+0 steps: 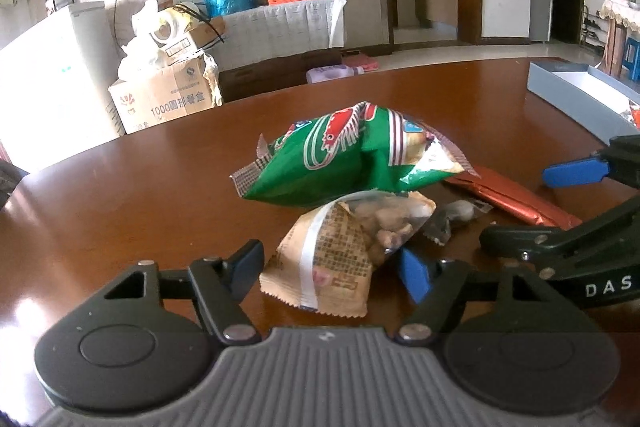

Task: Organize snacks
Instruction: 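Grasp the beige nut bag with the left tool while the right tool grasps the orange stick wrapper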

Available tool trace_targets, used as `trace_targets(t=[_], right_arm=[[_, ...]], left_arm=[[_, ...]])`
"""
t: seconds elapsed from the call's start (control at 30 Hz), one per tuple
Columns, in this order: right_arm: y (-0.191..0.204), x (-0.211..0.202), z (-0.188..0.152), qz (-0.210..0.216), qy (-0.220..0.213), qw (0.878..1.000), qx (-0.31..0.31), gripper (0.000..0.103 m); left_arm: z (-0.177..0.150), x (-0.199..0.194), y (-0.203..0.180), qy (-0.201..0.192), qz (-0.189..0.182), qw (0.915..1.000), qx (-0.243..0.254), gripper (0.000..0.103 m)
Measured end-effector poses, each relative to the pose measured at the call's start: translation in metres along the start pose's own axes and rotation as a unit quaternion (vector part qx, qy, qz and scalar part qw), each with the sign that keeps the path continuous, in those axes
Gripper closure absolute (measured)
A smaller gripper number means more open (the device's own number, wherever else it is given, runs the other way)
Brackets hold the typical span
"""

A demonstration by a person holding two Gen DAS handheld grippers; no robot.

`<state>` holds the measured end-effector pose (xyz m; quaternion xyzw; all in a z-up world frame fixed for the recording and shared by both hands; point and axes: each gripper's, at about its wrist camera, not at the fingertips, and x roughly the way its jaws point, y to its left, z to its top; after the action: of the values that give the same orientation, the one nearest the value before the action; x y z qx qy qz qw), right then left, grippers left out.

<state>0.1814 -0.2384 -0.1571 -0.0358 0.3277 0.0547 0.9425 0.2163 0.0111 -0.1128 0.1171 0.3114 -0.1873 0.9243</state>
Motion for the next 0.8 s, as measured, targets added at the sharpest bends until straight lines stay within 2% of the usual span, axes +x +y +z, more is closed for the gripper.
trace_targets(t=[0.2,0.27,0.3,0.37,0.43,0.8], right_arm=[[-0.001,0.000,-0.001,0.002,-0.004,1.000,0.004,0.015],[-0.002,0.000,-0.001,0.006,-0.006,1.000,0.003,0.020],[-0.002,-0.001,-0.002,0.010,-0.008,1.000,0.002,0.027],[0.000,-0.005,0.000,0.014,-0.012,1.000,-0.003,0.068],[-0.001,-0.006,0.001,0.015,-0.010,1.000,0.000,0.080],[-0.006,-0.013,0.010,0.035,0.009,0.999,0.003,0.080]], left_arm=[[0.001,0.001,-0.001,0.001,-0.001,1.0000,-0.009,0.031],[-0.001,0.001,-0.001,0.001,-0.007,0.9999,-0.016,0.036],[-0.001,0.000,-0.001,0.002,-0.011,0.9998,-0.019,0.041],[-0.001,0.000,-0.002,0.001,-0.015,0.9997,-0.019,0.045],[-0.002,-0.001,-0.004,0.000,-0.020,0.9997,-0.015,0.054],[-0.002,-0.009,-0.012,0.012,-0.037,0.9992,0.000,0.058]])
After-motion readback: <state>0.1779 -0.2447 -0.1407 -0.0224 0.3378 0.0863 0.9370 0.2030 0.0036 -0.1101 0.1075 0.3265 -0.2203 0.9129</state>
